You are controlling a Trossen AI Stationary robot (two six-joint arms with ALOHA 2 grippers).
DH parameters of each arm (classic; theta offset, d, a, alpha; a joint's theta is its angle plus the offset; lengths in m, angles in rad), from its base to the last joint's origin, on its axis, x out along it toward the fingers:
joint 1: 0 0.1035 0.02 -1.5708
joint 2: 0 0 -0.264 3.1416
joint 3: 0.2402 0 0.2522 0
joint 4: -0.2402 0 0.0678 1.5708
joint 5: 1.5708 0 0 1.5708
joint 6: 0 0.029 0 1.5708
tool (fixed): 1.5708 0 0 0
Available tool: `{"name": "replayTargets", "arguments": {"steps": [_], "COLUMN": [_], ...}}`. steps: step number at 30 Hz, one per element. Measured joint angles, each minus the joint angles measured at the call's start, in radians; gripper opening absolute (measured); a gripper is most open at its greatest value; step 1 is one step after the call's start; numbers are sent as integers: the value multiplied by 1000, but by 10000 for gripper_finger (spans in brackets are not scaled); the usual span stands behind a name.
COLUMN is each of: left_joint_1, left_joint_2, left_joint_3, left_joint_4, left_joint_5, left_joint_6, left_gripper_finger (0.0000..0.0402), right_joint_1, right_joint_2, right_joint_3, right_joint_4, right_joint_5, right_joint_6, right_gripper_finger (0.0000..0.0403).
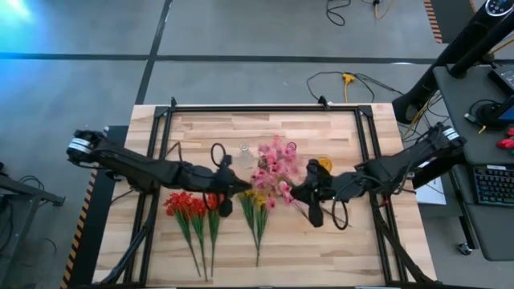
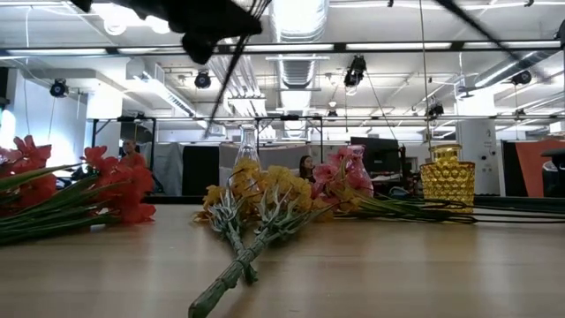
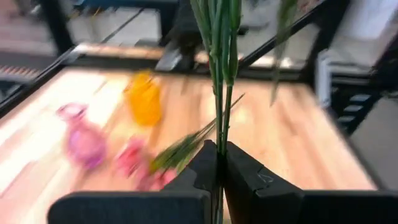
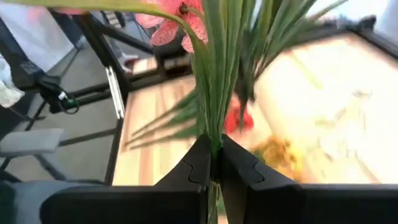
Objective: Sort flowers into vase by color
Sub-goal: Put the right pink flowers into the yellow vase
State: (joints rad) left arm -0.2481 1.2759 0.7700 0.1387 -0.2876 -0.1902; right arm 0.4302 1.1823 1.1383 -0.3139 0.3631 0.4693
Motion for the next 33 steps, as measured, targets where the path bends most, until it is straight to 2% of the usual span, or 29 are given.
{"name": "replayTargets", "arguments": {"steps": [4, 9, 11, 16, 19, 22, 26, 33], "left_joint_1": [-7, -45, -71, -156, -204, -218, -212, -166], "left_joint_2": [-81, -150, -169, -186, -189, -197, -207, -205], "left_joint_3": [0, 0, 0, 0, 0, 0, 50, 220], "left_joint_4": [-221, -383, -427, -467, -569, -681, -843, -1263], "left_joint_5": [-85, -89, -73, 44, 45, 37, -65, -357], "left_joint_6": [-81, -161, -172, -168, -168, -248, -375, -556], "left_gripper_finger": [0, 0, 0, 0, 0, 0, 0, 0], "right_joint_1": [16, 35, 40, 41, 41, 41, 41, 41], "right_joint_2": [-38, -76, -84, -88, -87, -87, -82, -55], "right_joint_3": [25, 72, 86, 113, 142, 170, 183, 183], "right_joint_4": [-81, -217, -268, -311, -351, -383, -385, -385], "right_joint_5": [-71, -76, -52, -22, -21, 15, 32, 41], "right_joint_6": [66, 162, 185, 193, 185, 184, 161, 147], "right_gripper_finger": [13, 13, 13, 13, 13, 13, 13, 13]}}
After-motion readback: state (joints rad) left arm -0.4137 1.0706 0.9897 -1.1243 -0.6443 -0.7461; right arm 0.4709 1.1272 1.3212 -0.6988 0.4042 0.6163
